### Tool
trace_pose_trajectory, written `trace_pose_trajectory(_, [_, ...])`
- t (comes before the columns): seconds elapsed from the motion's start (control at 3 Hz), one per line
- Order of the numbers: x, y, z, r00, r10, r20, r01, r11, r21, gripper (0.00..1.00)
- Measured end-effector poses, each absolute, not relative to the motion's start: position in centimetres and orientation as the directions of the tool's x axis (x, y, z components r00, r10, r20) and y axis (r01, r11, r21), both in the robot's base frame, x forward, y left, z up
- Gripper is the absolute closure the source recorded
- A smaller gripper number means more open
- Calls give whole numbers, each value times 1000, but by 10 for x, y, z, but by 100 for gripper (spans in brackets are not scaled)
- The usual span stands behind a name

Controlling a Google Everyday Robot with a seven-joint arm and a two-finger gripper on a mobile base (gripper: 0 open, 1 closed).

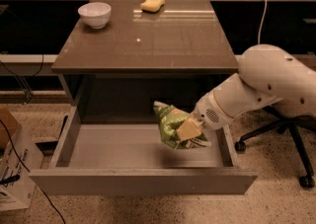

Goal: Place green jalapeno chip bag into top drawer

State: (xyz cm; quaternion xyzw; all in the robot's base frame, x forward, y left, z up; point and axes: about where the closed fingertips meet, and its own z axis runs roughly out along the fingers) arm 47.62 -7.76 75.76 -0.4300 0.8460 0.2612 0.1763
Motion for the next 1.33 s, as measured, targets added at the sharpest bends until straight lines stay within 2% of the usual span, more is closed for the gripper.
trace_pose_trajectory(0.33, [475,-74,713,-626,-614,-481,-778,532,333,61])
trace_pose_trajectory(1.0, [475,-72,712,-625,-613,-483,-779,532,332,13])
trace_pose_trajectory(1.33, [475,-72,711,-624,-615,-482,-780,531,332,0])
